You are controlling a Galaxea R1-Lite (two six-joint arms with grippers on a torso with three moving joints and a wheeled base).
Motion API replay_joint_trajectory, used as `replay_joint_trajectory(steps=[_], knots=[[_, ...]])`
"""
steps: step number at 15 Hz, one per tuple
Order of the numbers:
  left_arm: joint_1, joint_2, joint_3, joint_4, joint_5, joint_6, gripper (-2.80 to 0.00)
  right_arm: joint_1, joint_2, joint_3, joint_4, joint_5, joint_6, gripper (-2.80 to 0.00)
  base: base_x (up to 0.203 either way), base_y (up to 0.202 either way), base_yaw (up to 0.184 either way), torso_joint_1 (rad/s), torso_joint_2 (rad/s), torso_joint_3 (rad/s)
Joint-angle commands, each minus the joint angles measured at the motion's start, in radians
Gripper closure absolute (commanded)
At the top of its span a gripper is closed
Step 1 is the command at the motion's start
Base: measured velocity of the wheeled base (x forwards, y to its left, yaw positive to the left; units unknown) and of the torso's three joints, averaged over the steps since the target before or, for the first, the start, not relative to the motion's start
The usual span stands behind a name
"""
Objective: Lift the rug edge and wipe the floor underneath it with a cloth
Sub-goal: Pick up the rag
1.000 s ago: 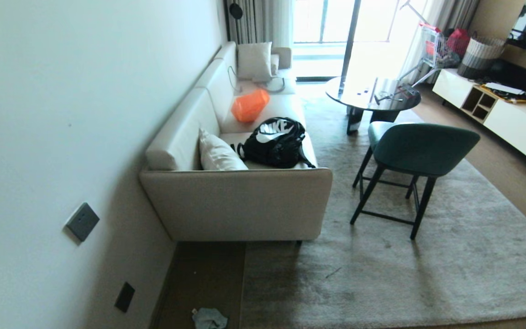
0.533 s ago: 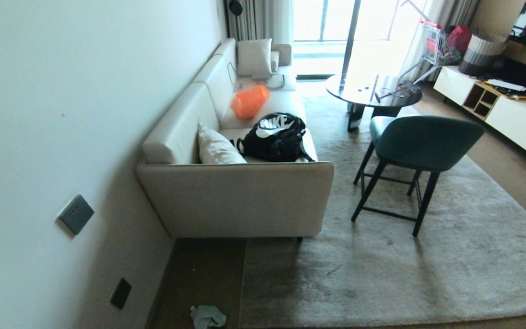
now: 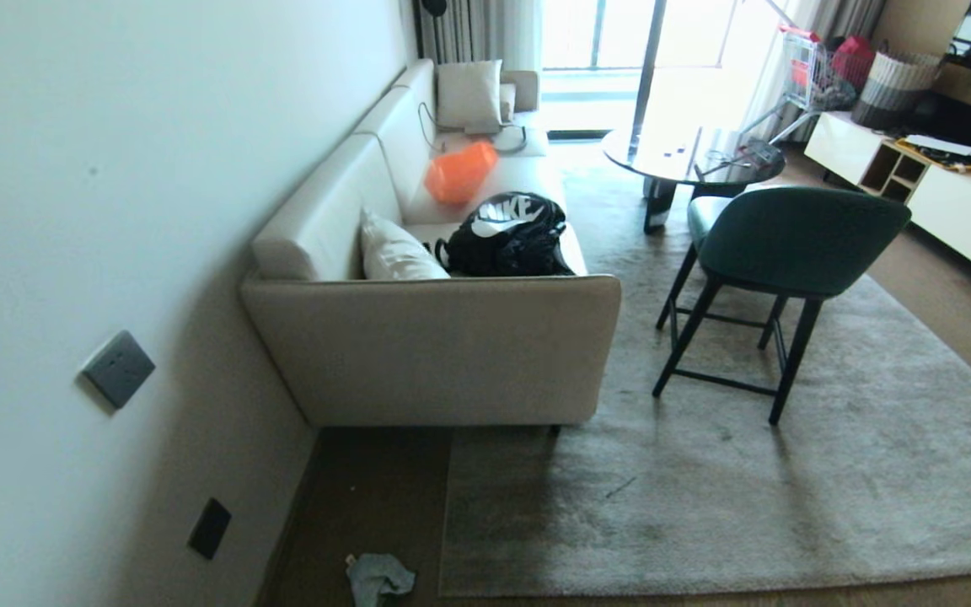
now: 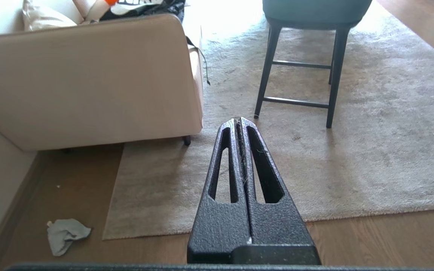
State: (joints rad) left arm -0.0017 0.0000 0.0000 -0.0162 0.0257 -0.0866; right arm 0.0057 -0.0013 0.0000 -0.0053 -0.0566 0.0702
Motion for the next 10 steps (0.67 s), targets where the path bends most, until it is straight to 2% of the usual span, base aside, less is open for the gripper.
replay_joint_trajectory(steps=[1,10], knots=[[0.000,0.000,0.000,-0.001,0.000,-0.001,0.00,0.000,0.001,0.000,-0.001,0.000,0.000,0.00,0.000,0.000,0.000,-0.168,0.54,0.358],[0.000,0.000,0.000,-0.001,0.000,-0.001,0.00,0.000,0.001,0.000,-0.001,0.000,0.001,0.00,0.000,0.000,0.000,-0.137,0.50,0.366]])
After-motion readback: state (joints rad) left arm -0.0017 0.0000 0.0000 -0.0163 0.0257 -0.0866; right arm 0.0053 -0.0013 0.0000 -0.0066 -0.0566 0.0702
